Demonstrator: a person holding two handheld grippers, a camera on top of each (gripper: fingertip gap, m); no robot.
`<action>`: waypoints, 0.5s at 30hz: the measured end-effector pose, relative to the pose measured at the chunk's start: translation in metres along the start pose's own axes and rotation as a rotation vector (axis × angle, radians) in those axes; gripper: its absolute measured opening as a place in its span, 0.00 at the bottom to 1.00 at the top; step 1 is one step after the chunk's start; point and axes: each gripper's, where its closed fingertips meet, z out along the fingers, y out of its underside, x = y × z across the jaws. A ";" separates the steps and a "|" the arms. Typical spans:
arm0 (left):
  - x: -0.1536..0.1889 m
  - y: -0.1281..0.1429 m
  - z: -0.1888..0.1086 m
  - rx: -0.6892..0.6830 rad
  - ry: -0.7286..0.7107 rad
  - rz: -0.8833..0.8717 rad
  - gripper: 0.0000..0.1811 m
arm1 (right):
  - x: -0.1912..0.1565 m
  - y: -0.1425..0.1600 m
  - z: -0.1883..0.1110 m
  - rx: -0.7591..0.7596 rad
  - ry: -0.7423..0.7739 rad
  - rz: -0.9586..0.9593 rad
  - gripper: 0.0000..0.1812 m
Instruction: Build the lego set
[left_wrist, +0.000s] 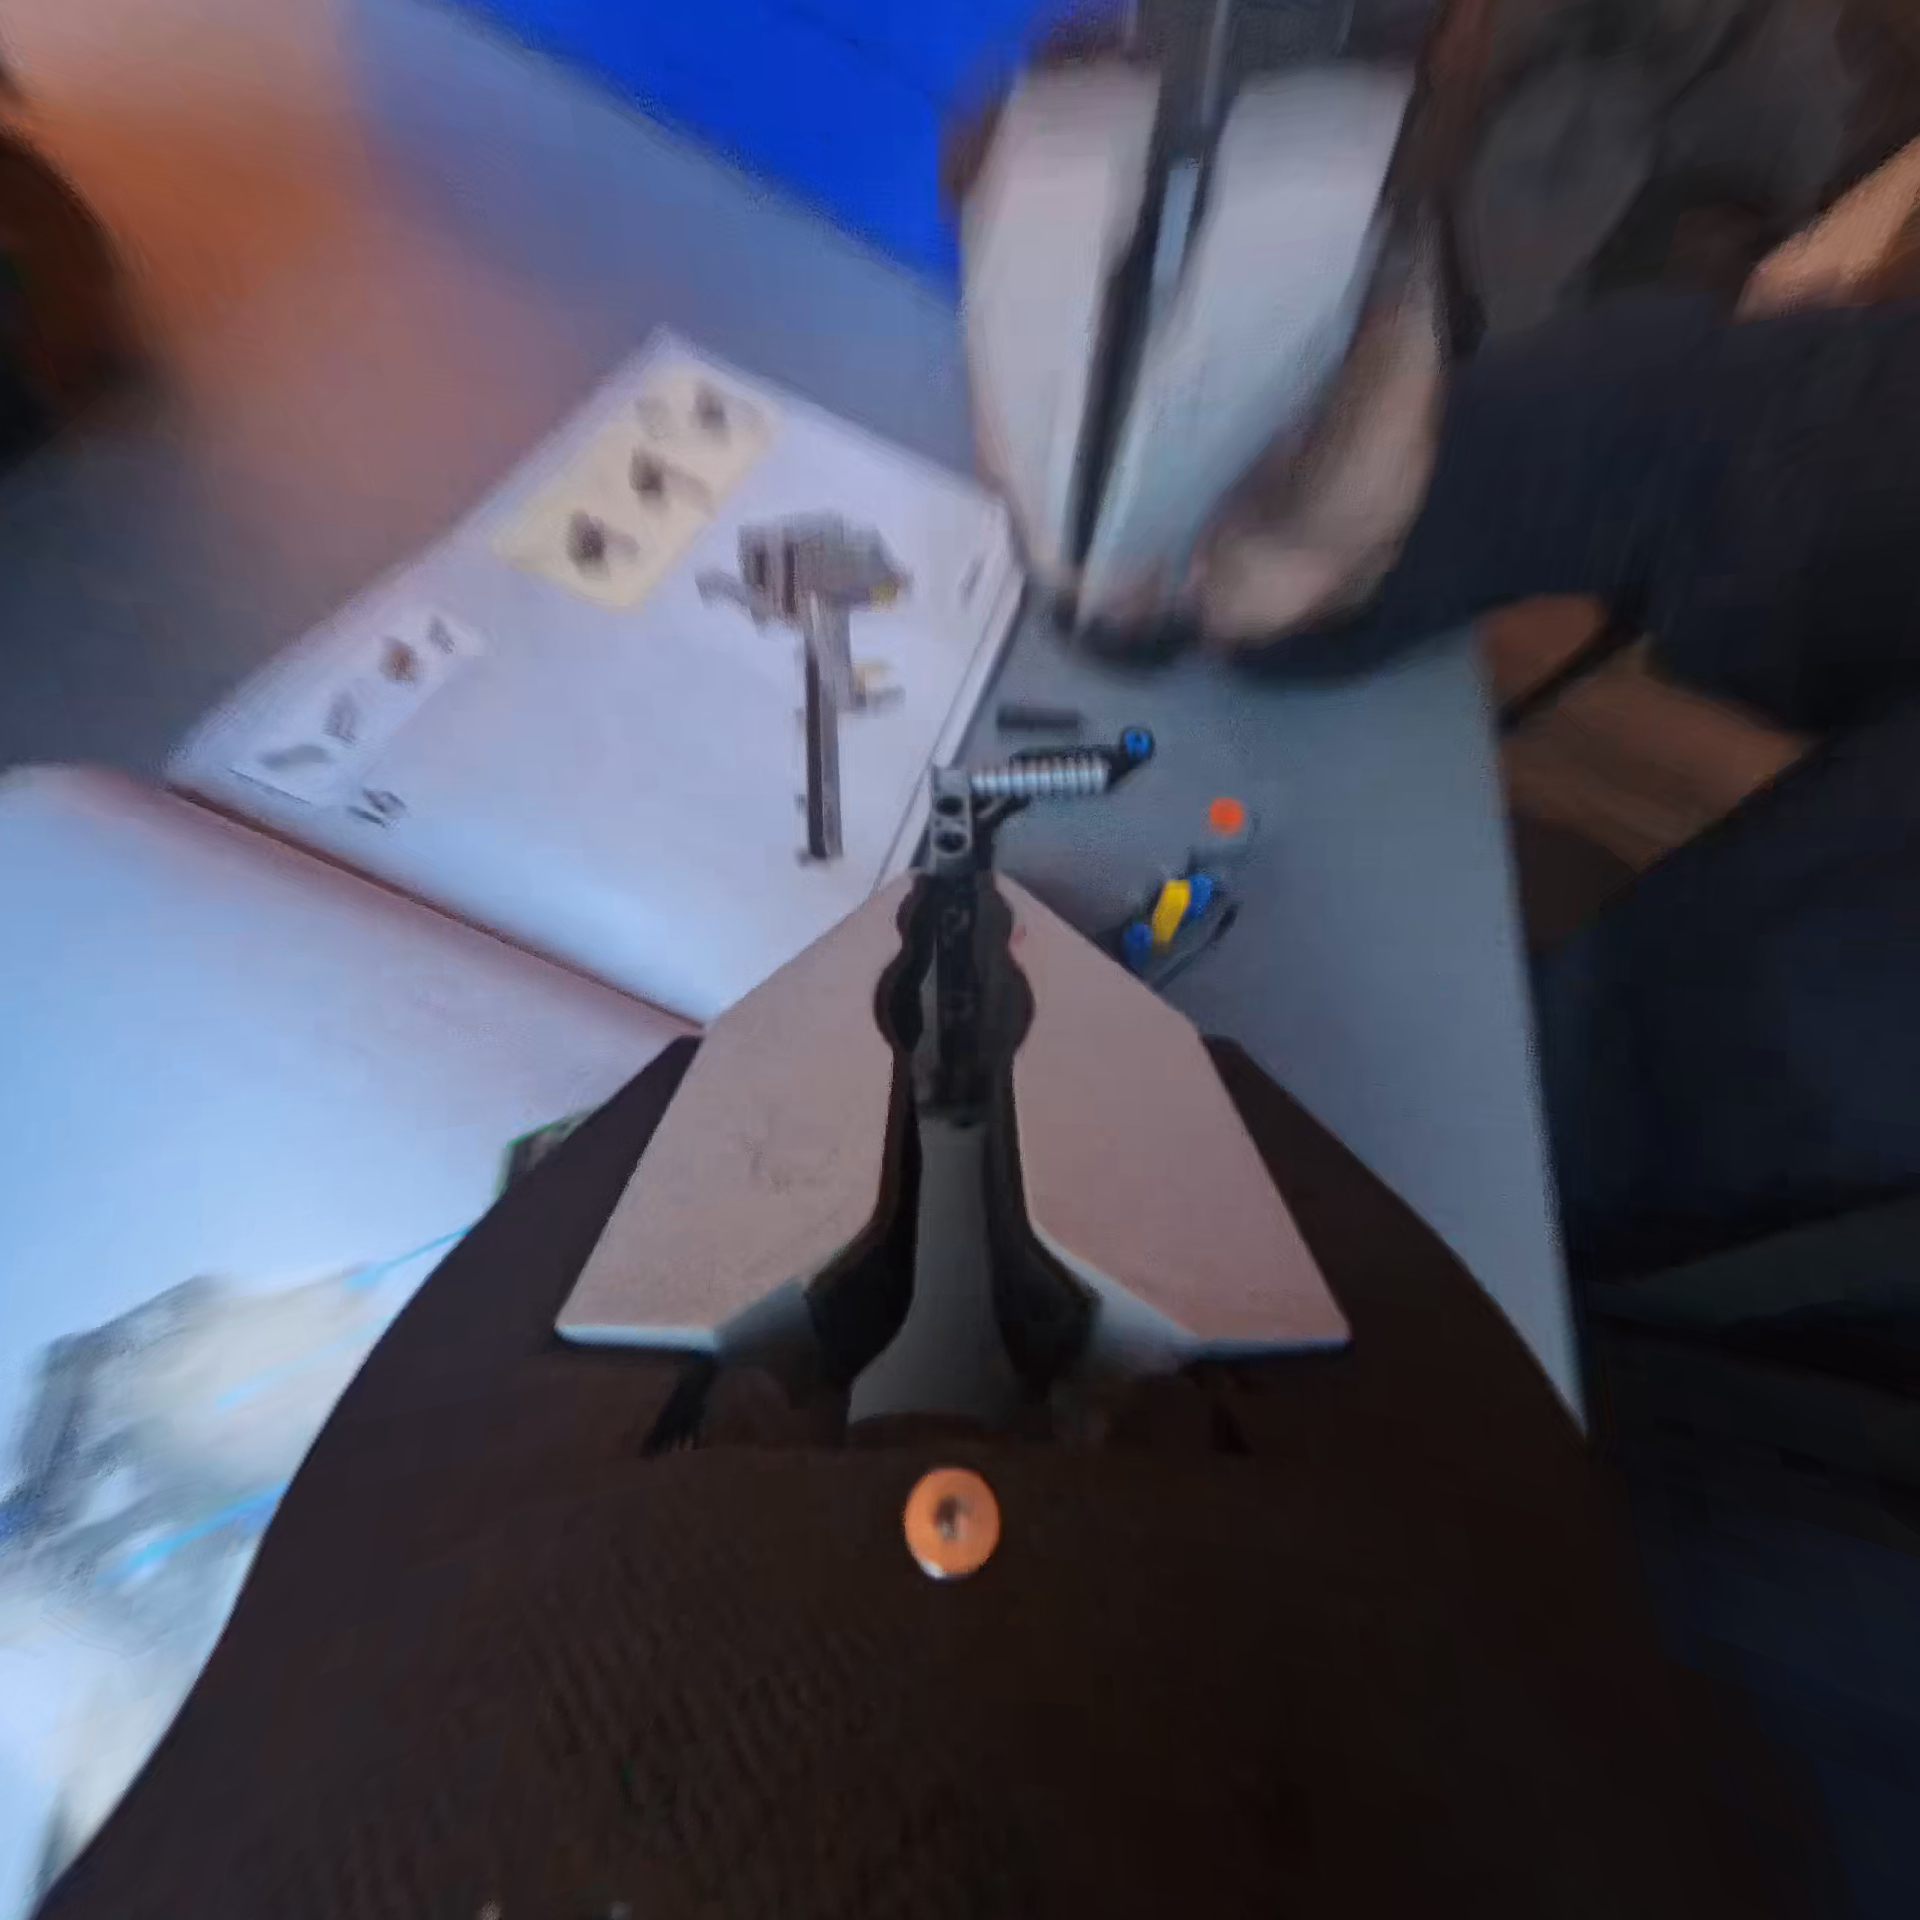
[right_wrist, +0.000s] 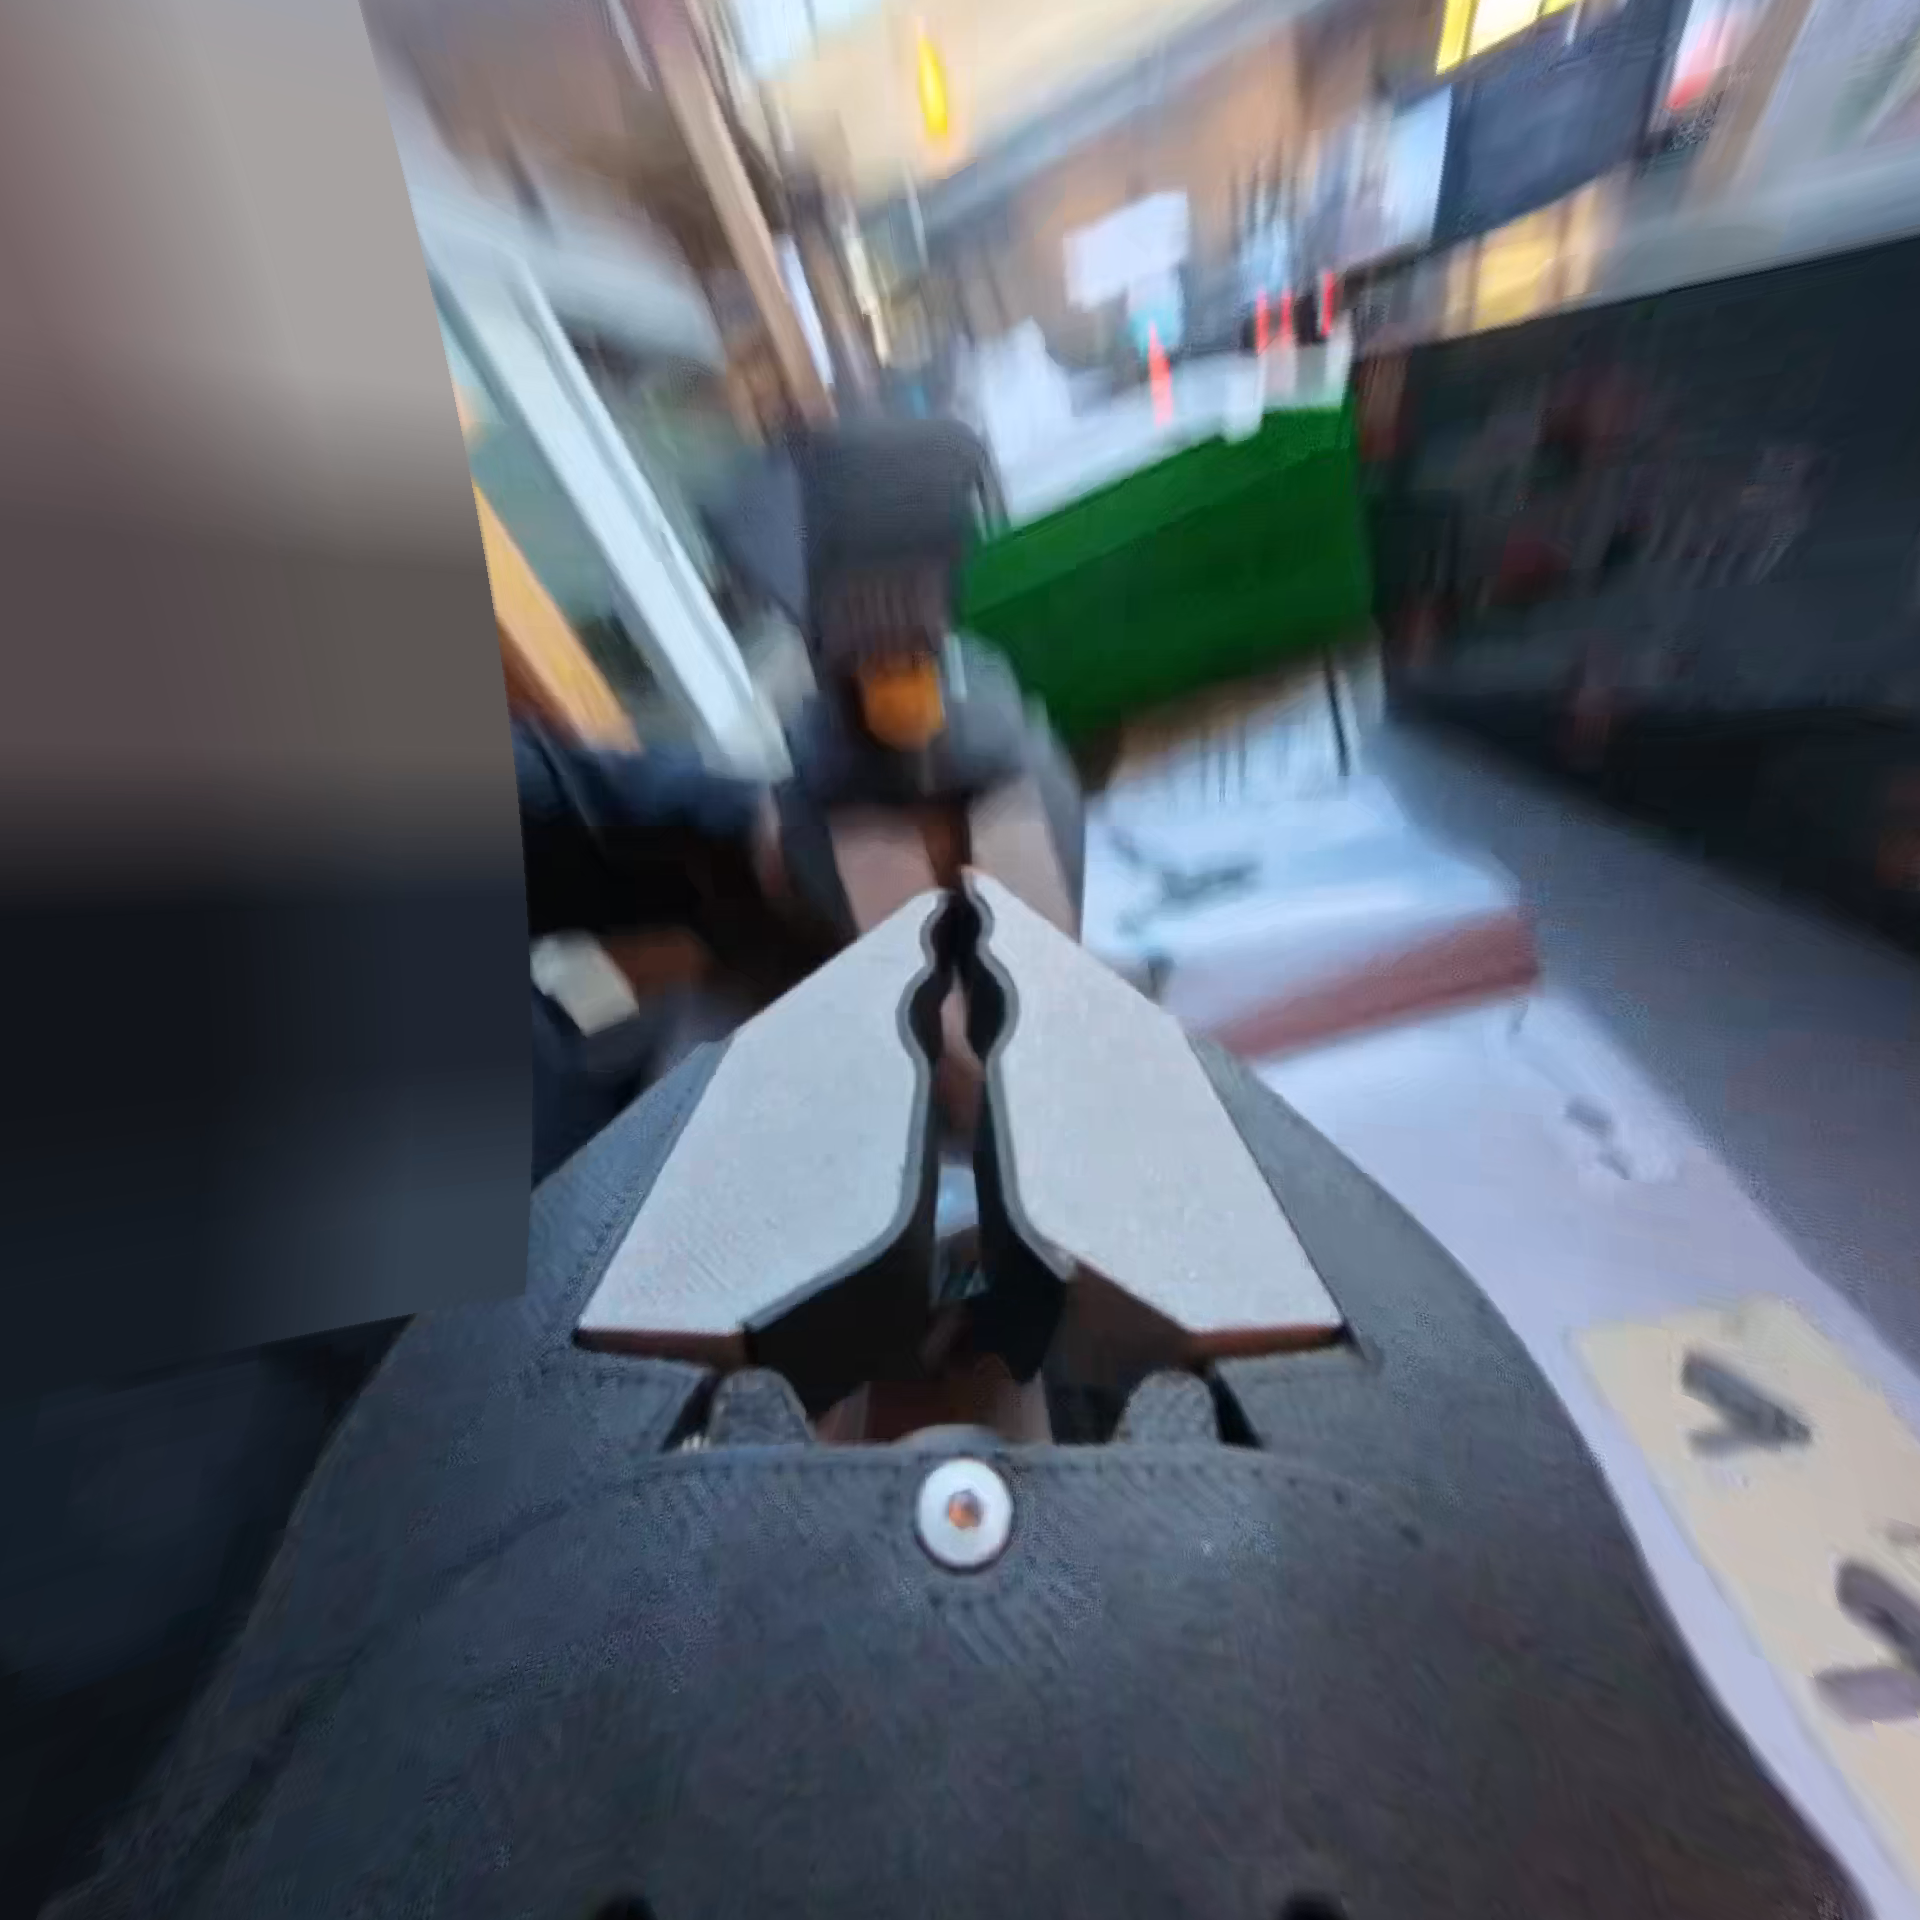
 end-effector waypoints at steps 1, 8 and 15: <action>0.008 0.004 0.006 -0.022 0.043 -0.014 0.03 | 0.002 -0.021 -0.009 0.073 -0.004 0.016 0.00; -0.002 -0.001 0.002 0.008 -0.029 0.013 0.03 | 0.032 0.037 -0.032 -0.420 0.208 -0.181 0.07; -0.005 -0.014 -0.006 0.094 -0.116 0.110 0.03 | 0.023 0.068 -0.013 -0.512 0.173 -0.026 0.27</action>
